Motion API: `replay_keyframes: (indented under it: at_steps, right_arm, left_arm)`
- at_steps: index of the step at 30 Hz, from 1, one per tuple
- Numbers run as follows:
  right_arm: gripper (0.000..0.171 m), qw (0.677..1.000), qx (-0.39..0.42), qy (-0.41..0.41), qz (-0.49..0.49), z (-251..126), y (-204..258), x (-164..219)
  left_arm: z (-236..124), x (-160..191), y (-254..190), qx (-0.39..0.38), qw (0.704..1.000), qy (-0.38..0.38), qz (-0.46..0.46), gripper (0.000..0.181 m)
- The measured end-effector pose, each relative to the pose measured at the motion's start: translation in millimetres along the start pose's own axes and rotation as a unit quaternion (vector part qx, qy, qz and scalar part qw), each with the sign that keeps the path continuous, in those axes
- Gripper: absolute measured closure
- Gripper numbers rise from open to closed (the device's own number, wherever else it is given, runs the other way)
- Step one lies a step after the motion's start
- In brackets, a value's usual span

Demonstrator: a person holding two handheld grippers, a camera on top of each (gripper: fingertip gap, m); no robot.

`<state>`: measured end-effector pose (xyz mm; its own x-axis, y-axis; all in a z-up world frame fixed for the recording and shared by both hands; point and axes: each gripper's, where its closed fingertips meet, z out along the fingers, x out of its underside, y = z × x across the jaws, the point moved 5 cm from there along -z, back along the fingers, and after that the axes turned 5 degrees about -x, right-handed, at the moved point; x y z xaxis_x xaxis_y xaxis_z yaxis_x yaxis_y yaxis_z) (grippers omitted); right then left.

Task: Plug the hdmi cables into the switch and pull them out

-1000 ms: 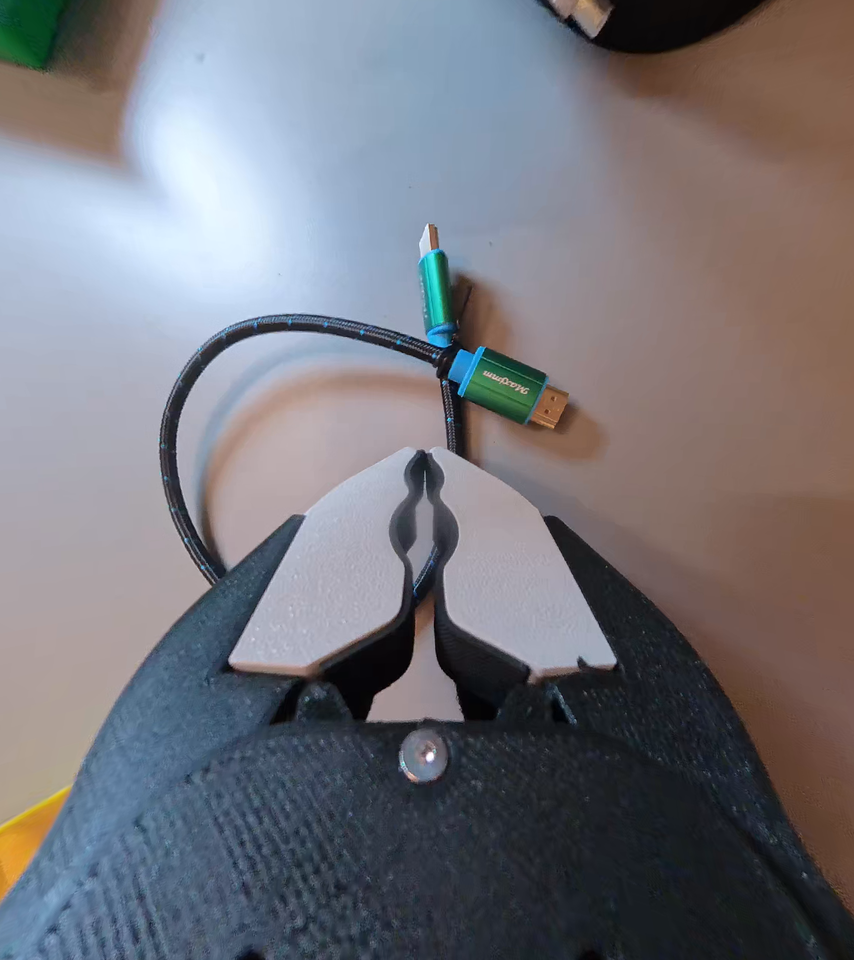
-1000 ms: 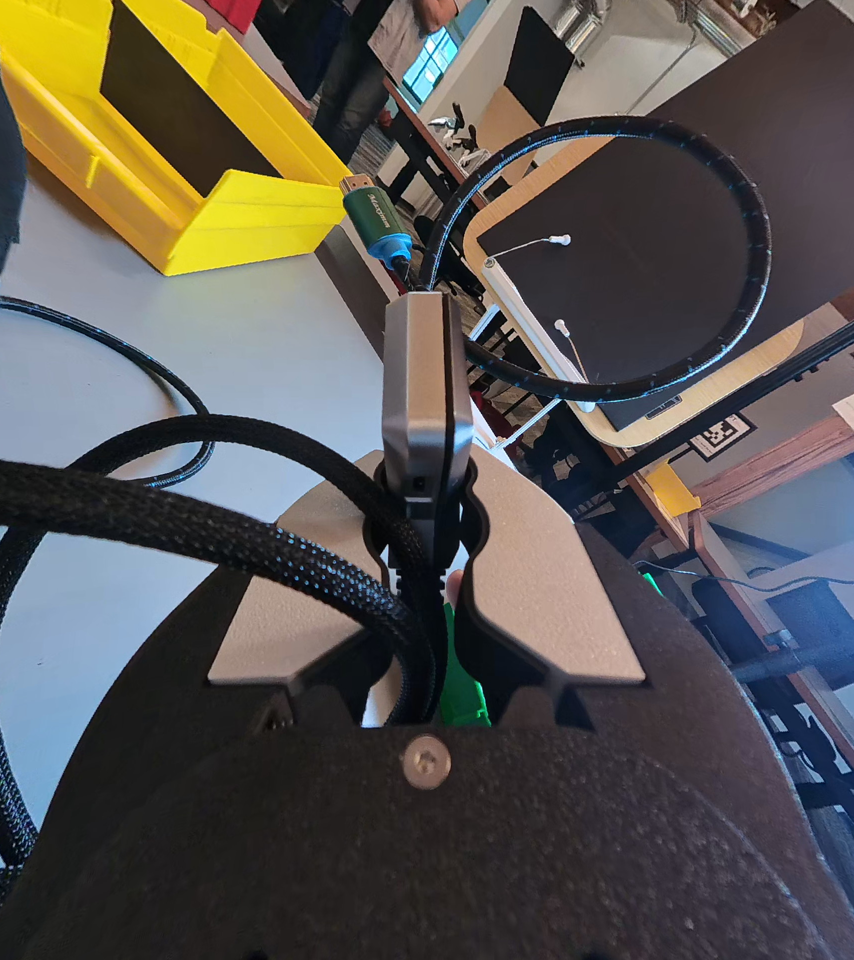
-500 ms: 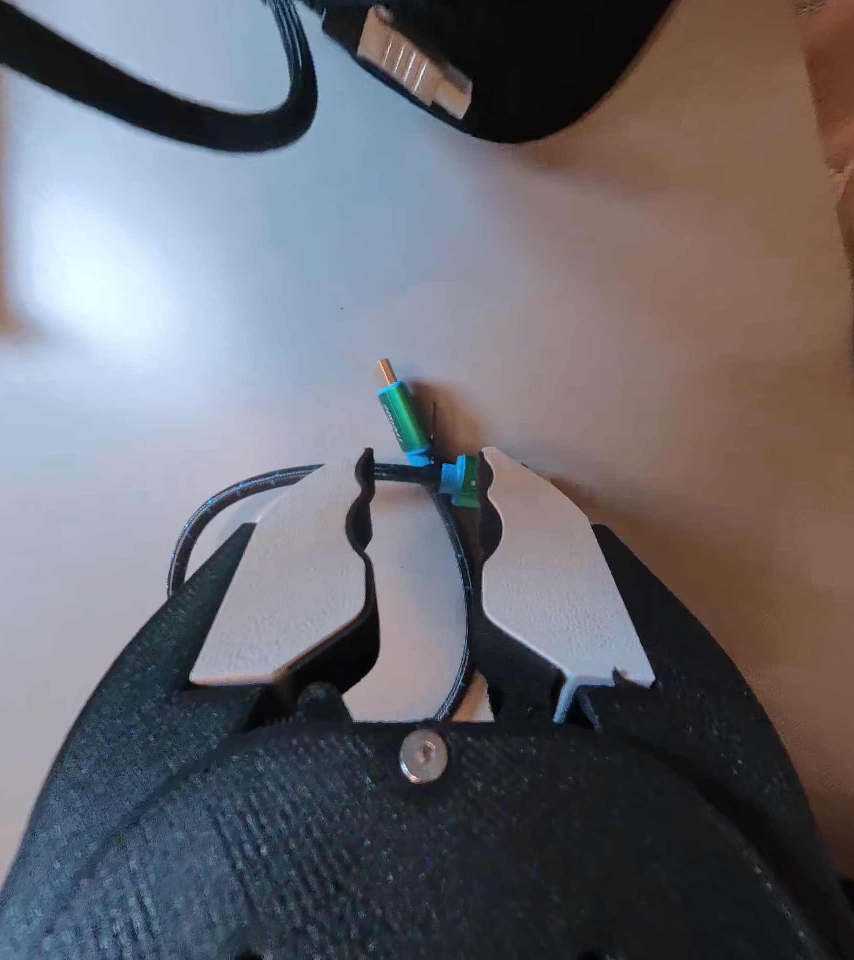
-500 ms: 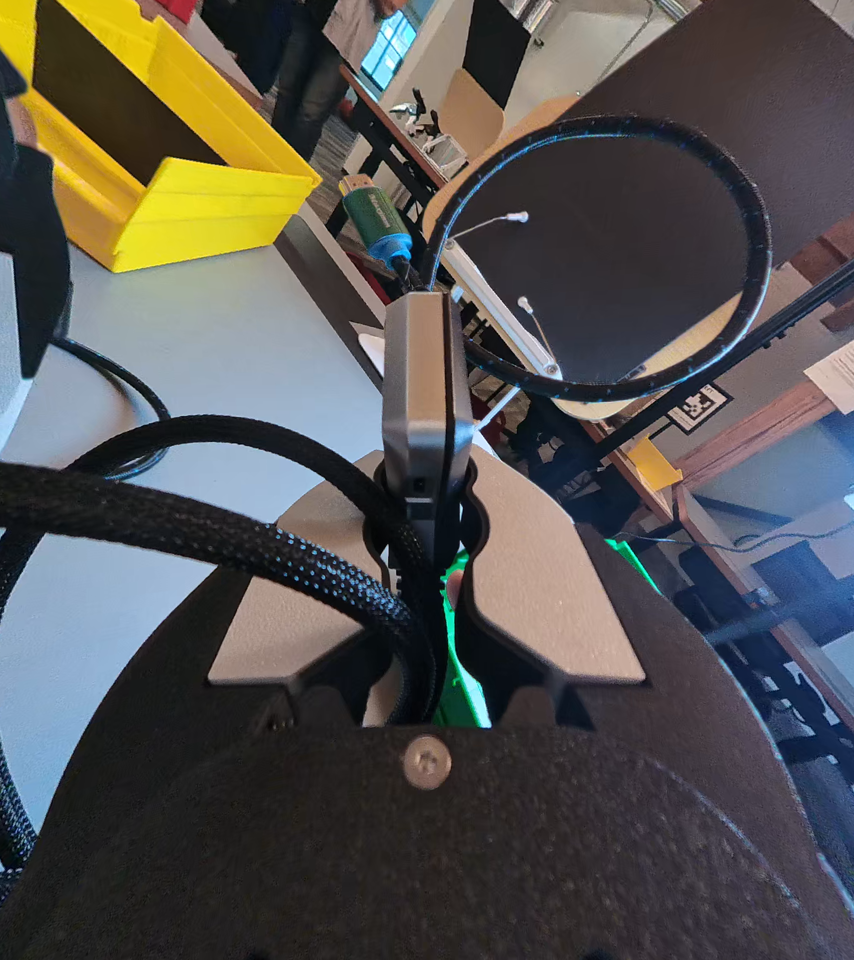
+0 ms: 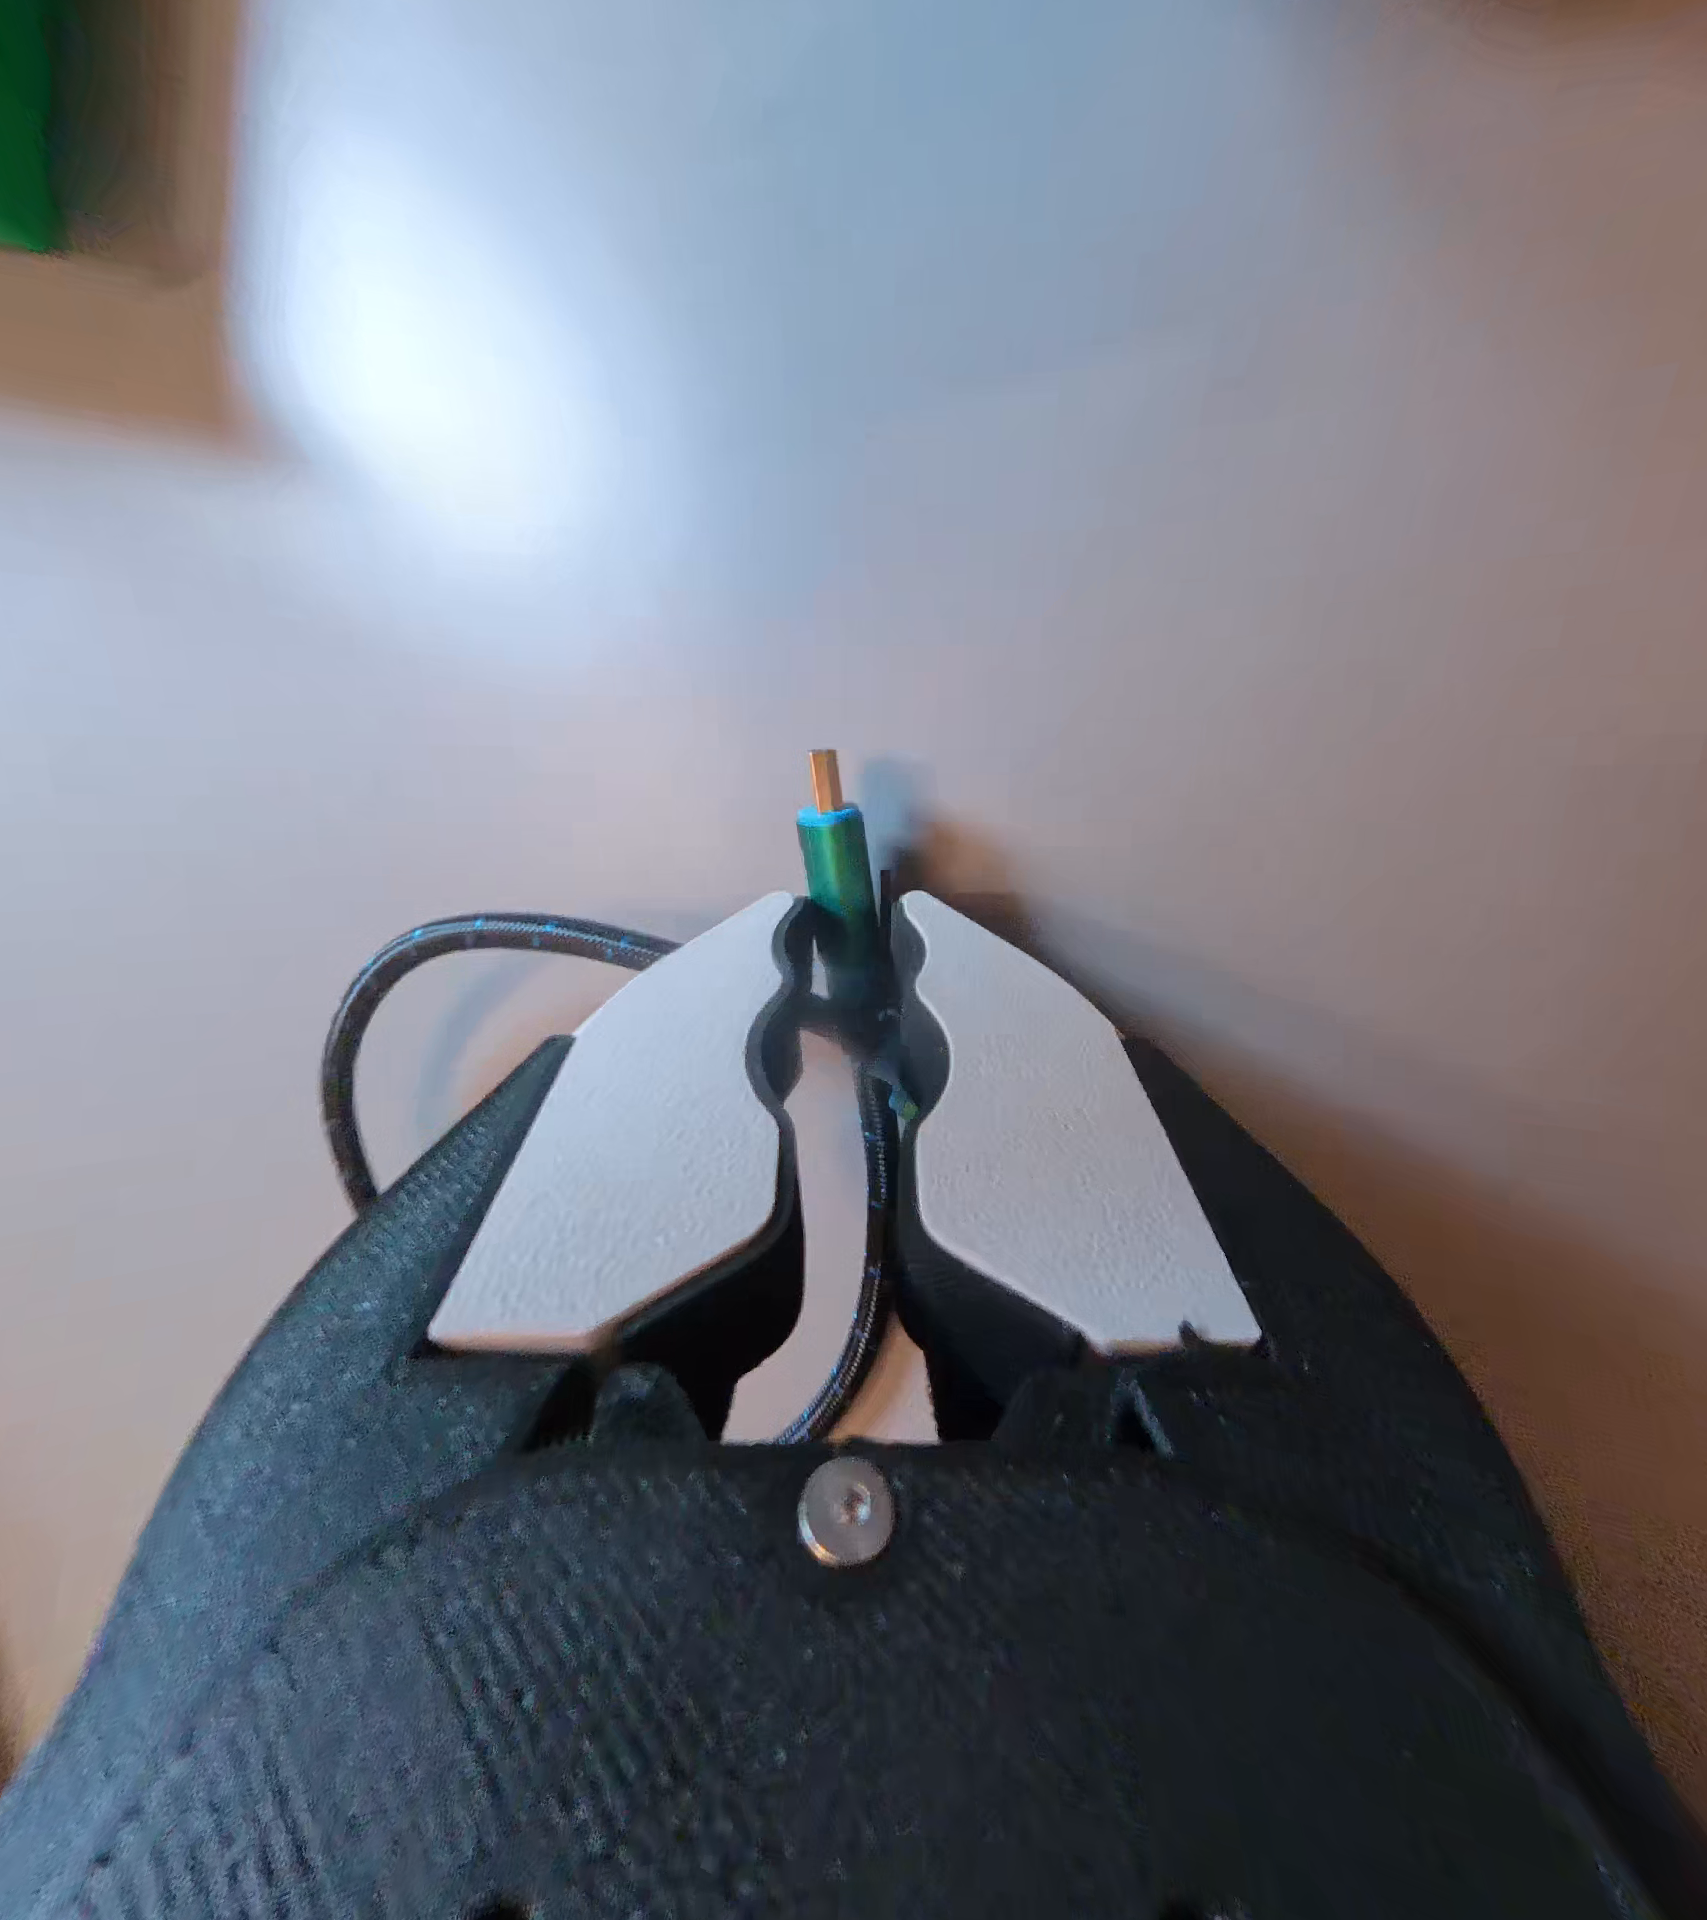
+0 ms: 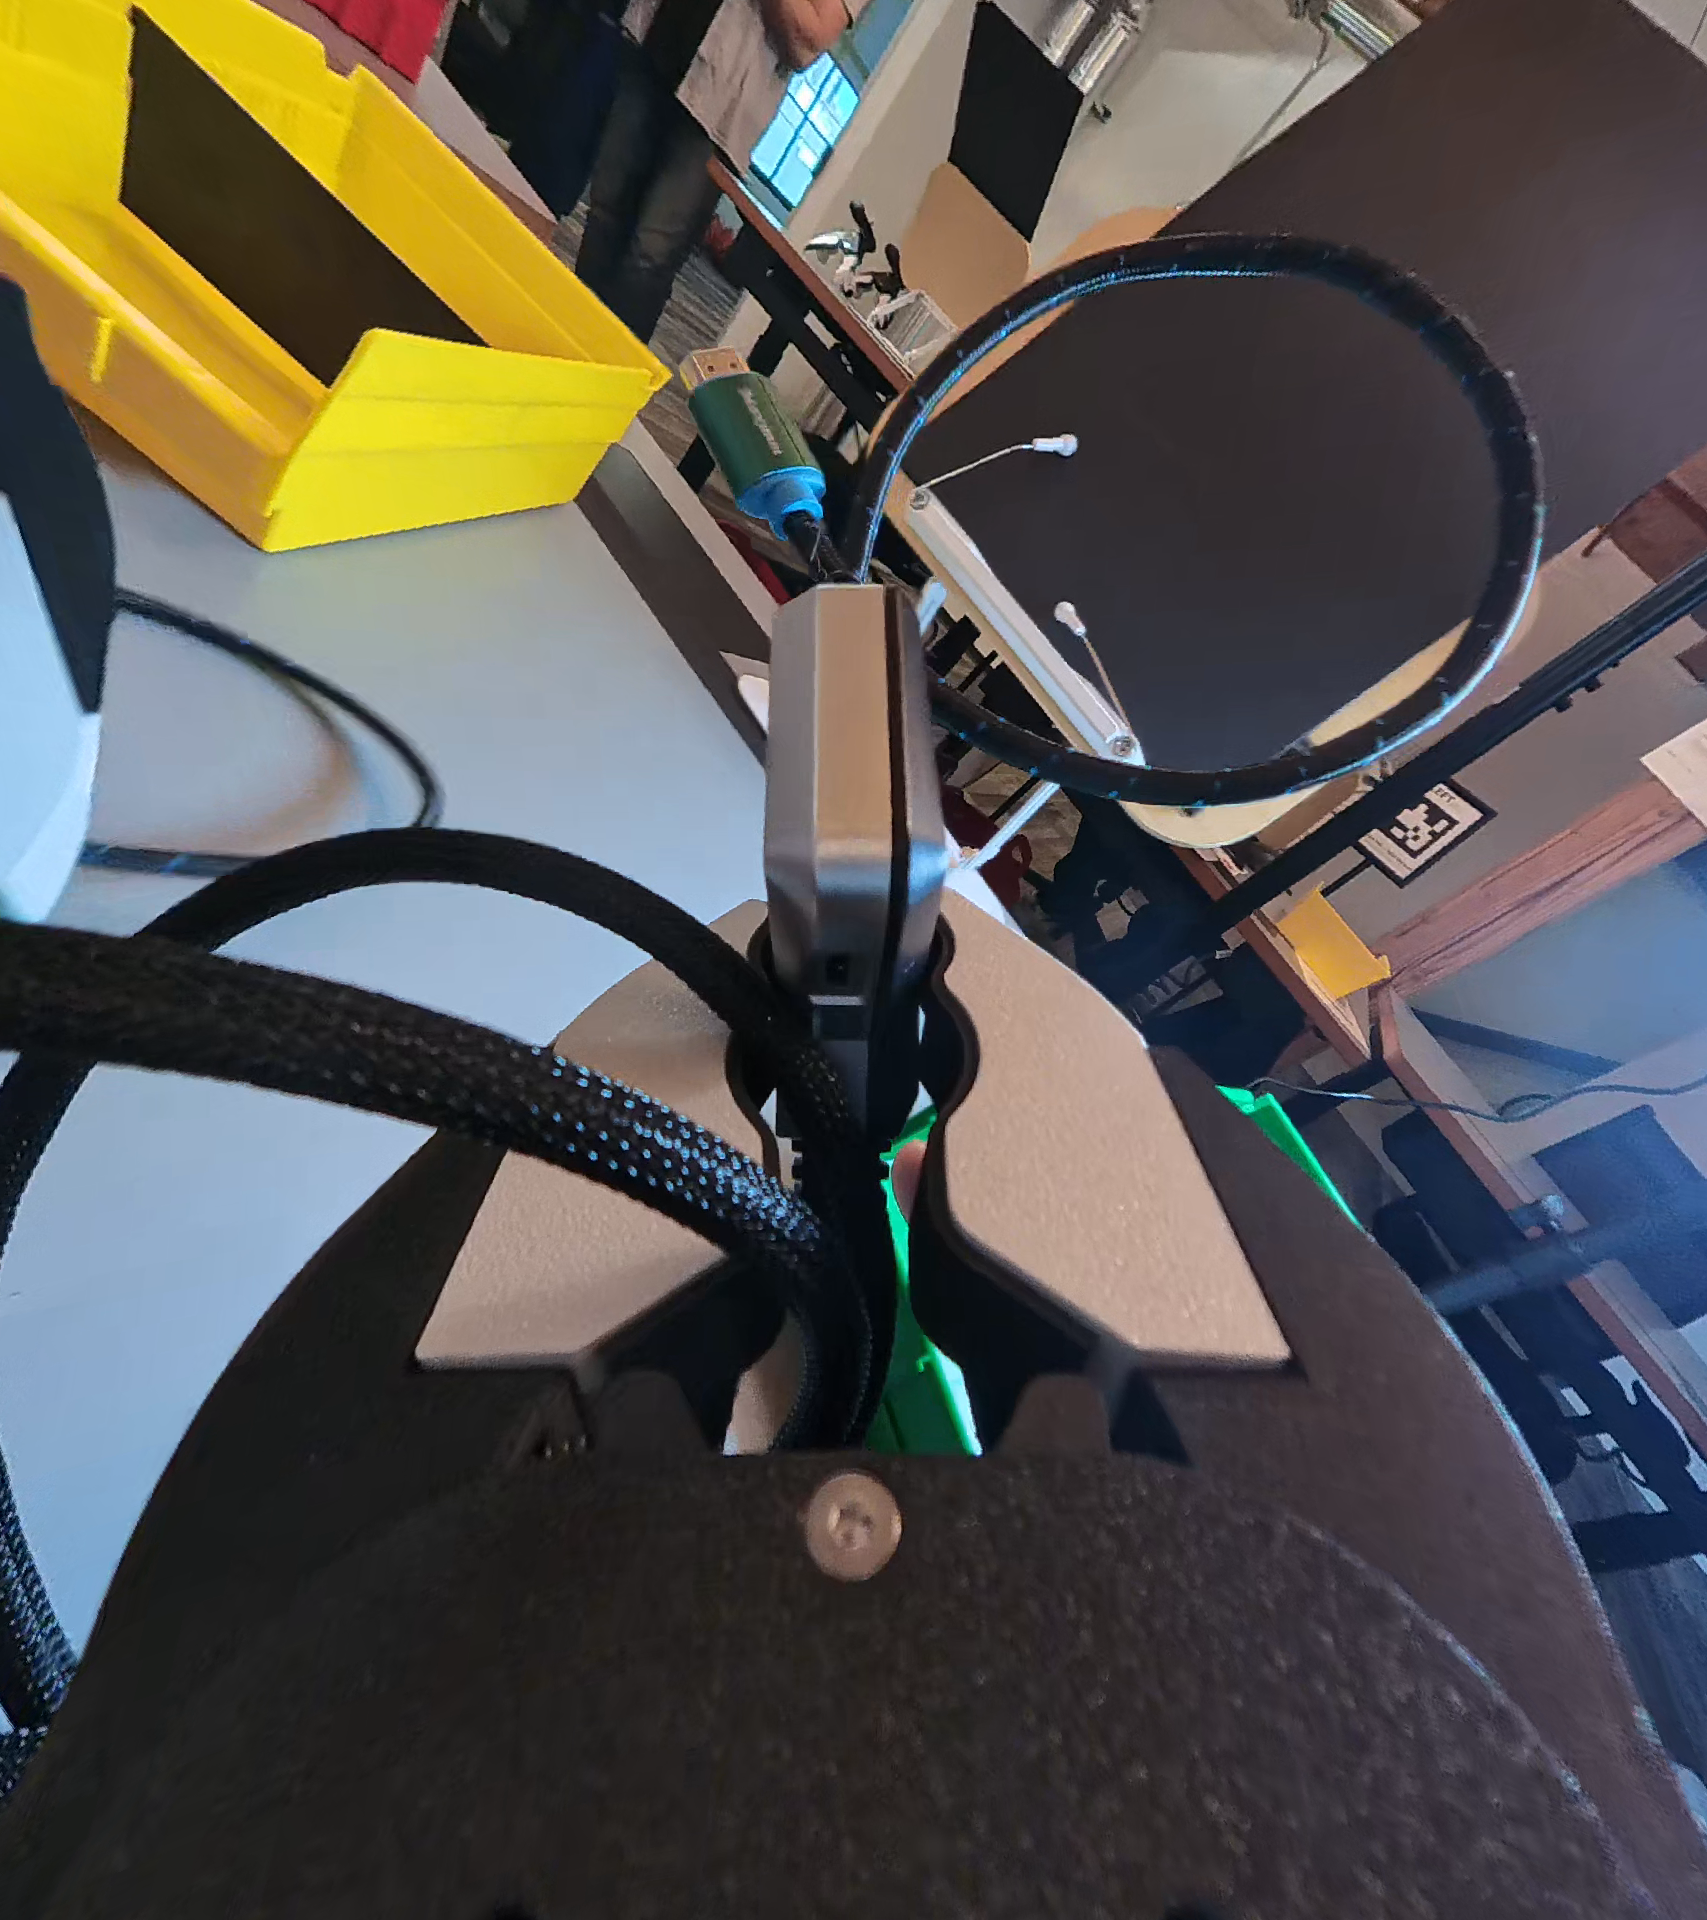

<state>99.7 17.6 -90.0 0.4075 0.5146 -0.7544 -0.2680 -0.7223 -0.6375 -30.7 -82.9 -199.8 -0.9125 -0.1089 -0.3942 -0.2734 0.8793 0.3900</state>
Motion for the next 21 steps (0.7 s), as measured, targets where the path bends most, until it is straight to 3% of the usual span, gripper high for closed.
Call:
replay_keyframes:
  at_steps: [5,10,16,19,21]
  right_arm:
    - [0.148,0.998,-0.036,-0.001,-0.059,7.3,18.5,1.6]
    - [0.148,0.990,-0.055,0.029,-0.127,22.0,43.9,-2.3]
    - [0.147,0.983,-0.082,0.049,-0.155,37.2,72.0,-8.7]
    - [0.147,0.982,-0.097,0.067,-0.151,44.0,78.7,-3.7]
    - [0.147,0.983,-0.101,0.079,-0.135,47.0,77.7,1.4]
  left_arm:
    - [-16.7,12.3,24.6,-0.219,0.974,-0.035,0.055,0.169]
    - [-33.9,15.0,30.2,-0.339,0.935,-0.036,0.100,0.169]
    - [-39.0,14.4,31.1,-0.351,0.931,-0.022,0.095,0.168]
    - [-29.1,21.4,28.0,-0.312,0.947,-0.013,0.075,0.169]
    - [-20.0,24.8,21.6,-0.245,0.968,-0.010,0.048,0.169]
